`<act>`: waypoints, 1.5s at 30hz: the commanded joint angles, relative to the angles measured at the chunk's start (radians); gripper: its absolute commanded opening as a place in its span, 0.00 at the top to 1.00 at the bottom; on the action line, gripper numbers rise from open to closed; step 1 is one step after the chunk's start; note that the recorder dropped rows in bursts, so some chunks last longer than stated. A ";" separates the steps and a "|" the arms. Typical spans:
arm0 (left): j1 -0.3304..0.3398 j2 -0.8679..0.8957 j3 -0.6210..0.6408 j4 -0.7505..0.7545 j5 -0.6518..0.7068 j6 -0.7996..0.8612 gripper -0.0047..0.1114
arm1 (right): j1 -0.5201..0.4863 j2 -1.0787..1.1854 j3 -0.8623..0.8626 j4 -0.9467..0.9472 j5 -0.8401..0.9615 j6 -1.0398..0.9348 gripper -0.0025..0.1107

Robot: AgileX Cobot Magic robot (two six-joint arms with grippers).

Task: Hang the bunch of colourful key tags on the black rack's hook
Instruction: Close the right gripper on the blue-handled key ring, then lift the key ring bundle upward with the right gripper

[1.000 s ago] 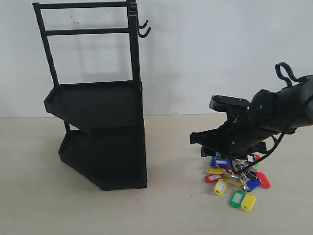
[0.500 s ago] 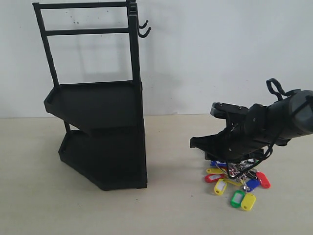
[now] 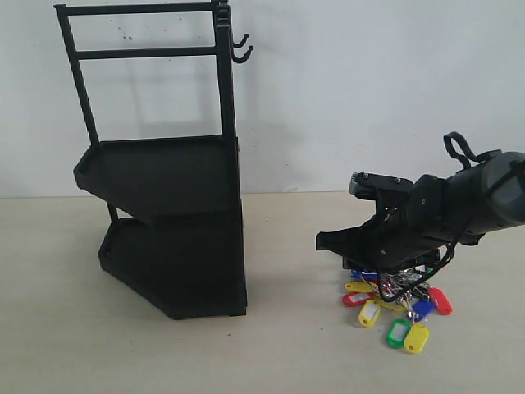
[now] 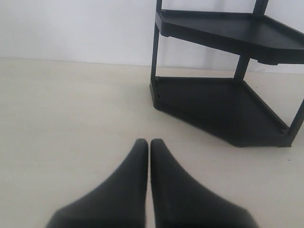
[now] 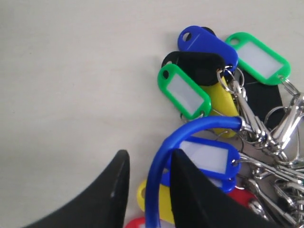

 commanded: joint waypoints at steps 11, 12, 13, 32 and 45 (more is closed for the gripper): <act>0.002 -0.002 0.003 0.005 -0.007 0.003 0.92 | 0.000 0.003 -0.005 0.015 -0.002 0.011 0.68; 0.002 -0.002 0.003 0.005 -0.007 0.003 0.92 | 0.000 0.003 -0.005 0.015 -0.002 0.009 0.70; 0.002 -0.002 0.003 0.005 -0.007 0.003 0.92 | 0.000 0.003 -0.005 0.015 -0.002 0.009 0.70; 0.002 -0.002 0.003 0.005 -0.007 0.003 0.92 | 0.000 -0.007 -0.005 0.013 -0.003 0.007 0.98; 0.002 -0.002 0.003 0.005 -0.007 0.003 0.92 | 0.000 -0.220 -0.005 -0.072 0.138 0.005 0.98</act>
